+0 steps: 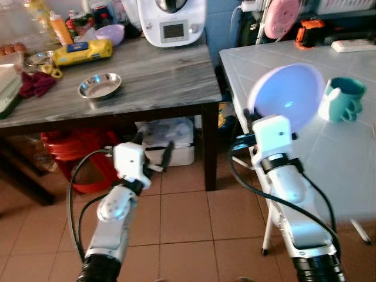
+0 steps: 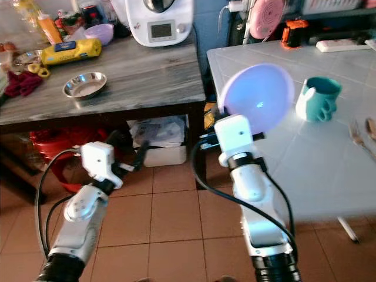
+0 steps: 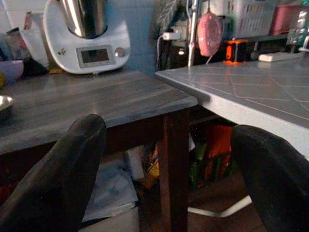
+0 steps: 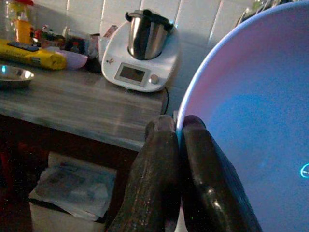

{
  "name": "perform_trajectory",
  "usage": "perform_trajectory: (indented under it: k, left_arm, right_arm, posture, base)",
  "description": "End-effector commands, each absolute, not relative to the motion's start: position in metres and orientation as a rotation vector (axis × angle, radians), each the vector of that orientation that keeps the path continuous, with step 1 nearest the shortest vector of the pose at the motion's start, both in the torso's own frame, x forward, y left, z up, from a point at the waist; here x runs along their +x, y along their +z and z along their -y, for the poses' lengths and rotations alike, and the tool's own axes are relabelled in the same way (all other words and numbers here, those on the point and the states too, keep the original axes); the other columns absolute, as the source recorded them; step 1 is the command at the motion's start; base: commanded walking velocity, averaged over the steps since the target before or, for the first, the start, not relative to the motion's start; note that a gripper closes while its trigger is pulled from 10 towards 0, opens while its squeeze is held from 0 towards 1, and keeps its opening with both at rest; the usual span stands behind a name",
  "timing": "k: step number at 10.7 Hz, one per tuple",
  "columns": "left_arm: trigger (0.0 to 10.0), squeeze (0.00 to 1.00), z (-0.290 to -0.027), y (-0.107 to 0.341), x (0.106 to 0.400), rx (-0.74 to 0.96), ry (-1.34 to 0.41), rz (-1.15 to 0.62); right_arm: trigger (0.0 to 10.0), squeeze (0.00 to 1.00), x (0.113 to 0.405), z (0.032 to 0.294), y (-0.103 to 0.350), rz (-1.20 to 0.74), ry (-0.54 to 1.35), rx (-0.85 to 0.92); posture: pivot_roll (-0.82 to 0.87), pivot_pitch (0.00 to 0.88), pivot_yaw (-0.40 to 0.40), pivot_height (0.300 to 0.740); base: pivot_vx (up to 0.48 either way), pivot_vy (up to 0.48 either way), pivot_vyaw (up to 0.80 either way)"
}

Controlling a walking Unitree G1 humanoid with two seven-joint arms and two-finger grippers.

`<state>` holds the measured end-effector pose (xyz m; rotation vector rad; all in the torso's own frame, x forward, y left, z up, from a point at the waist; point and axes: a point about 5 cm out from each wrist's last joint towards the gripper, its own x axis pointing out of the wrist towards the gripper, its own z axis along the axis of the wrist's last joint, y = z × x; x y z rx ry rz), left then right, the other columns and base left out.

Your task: Setting the table

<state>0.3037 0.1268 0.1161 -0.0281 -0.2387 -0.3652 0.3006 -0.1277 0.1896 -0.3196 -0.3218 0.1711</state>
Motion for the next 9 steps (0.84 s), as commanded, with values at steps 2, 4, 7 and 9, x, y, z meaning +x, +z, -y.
perform_trajectory:
  k: [2, 4, 7, 9]
  left_arm:
    - [10.0, 0.00, -0.1400, 0.1142, 0.3031, -0.004, -0.332, 0.232]
    - [10.0, 0.00, -0.1385, 0.1144, 0.3031, -0.006, -0.332, 0.236]
    - [10.0, 0.00, -0.1361, 0.1131, 0.3022, -0.010, -0.339, 0.234]
    - [10.0, 0.00, -0.1350, 0.1130, 0.3021, -0.011, -0.341, 0.235]
  right_arm:
    - [10.0, 0.00, 0.2982, 0.1167, 0.1950, 0.359, 0.206, -0.305]
    - [10.0, 0.00, 0.2984, 0.1172, 0.1943, 0.357, 0.205, -0.304]
    - [10.0, 0.00, 0.2980, 0.1162, 0.1938, 0.355, 0.205, -0.301]
    - [10.0, 0.00, 0.2984, 0.1170, 0.1932, 0.352, 0.200, -0.300]
  posture:
    - [-0.14, 0.087, 0.115, 0.740]
    - [-0.14, 0.087, 0.112, 0.740]
    - [-0.14, 0.092, 0.109, 0.740]
    - [-0.14, 0.092, 0.111, 0.740]
  base:
    - [0.000, 0.392, 0.50]
    - [0.000, 0.399, 0.46]
    - [0.000, 0.404, 0.00]
    - [0.000, 0.409, 0.00]
